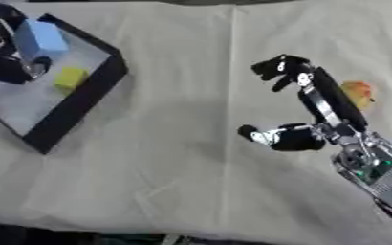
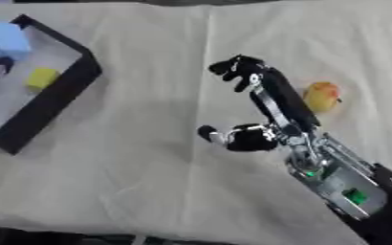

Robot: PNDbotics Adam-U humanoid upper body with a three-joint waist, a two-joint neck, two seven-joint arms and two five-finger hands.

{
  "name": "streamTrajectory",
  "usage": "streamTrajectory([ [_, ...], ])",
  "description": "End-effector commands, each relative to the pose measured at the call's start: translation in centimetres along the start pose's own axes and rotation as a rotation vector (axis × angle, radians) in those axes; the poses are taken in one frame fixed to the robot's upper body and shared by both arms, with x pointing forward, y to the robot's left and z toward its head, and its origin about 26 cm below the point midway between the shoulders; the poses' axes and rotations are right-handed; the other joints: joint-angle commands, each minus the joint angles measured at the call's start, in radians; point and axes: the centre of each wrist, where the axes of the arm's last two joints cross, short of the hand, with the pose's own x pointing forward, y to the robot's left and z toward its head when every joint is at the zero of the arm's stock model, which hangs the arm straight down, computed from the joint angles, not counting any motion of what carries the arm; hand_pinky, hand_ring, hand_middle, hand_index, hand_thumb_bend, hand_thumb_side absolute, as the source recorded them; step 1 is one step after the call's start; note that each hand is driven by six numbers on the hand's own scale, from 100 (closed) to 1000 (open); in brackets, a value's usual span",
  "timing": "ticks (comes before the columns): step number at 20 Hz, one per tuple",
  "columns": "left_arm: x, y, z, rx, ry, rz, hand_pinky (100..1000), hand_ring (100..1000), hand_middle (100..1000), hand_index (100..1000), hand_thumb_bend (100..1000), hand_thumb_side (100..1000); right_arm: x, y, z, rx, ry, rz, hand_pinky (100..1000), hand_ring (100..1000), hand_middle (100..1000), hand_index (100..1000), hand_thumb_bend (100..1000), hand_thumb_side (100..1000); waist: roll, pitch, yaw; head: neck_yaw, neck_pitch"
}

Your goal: Pick up the objects with one hand, pass them to the other hand, and then place them into the box on the other side of the table.

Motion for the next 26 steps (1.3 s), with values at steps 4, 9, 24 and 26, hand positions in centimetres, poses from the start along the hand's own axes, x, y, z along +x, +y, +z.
streamTrajectory([
  [4, -1.6, 0.8, -0.8, 0.026, 0.049, -0.016, 711, 591, 497, 540, 176, 100, 0.3, -0.8, -0.3, -0.02, -0.027, 0.015, 589, 708, 687, 785, 664, 100, -0.017, -0.029, -0.005, 0.019, -0.014],
  [9, -2.6, 0.0, -1.5, 0.012, 0.07, -0.033, 711, 600, 509, 551, 247, 100, 0.3, -0.9, -0.3, -0.023, -0.029, 0.014, 590, 708, 685, 785, 661, 100, -0.019, -0.028, -0.009, 0.022, -0.012],
  [24, -4.4, -2.3, -2.8, 0.005, 0.13, -0.162, 761, 740, 684, 790, 648, 456, 0.3, -0.8, -0.2, -0.022, -0.037, 0.01, 592, 708, 682, 785, 652, 100, -0.023, -0.025, -0.016, 0.026, -0.008],
  [26, -4.6, -2.3, -2.9, 0.011, 0.143, -0.163, 762, 739, 684, 794, 659, 502, 0.3, -0.8, -0.2, -0.024, -0.038, 0.009, 591, 708, 681, 785, 651, 100, -0.023, -0.025, -0.016, 0.025, -0.008],
])
